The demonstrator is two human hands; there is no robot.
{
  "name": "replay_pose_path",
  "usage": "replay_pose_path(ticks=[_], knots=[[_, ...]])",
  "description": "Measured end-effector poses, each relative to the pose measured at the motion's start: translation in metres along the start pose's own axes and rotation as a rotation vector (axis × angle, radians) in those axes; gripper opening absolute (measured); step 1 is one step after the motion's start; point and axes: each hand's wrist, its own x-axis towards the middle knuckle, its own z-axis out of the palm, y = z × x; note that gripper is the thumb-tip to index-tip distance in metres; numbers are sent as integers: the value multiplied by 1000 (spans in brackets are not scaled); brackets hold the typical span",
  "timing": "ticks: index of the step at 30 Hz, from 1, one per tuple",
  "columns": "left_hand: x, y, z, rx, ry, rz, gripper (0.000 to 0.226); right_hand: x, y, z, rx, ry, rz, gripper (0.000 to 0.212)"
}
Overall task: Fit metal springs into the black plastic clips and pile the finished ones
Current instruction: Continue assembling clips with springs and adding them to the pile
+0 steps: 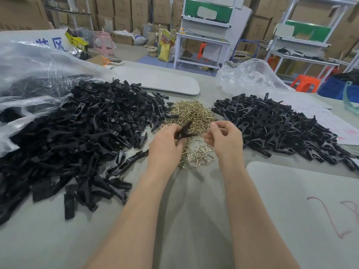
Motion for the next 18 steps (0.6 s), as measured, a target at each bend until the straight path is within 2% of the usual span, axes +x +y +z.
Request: replay_pose_path(ticks=[2, 8, 14, 18], knots=[[0, 0, 0, 18, -23, 28, 23, 0, 0, -2, -52, -14, -19, 15], [-1, 1, -1, 59, -31, 96, 26, -2, -5, -4, -279, -204, -98, 21], [-2, 2, -1, 98, -55, 139, 27, -5, -4, -2, -508, -132, -195, 6], [-3, 2, -2, 94, -55, 155, 25, -3, -3, -4, -573, -132, -189, 7]])
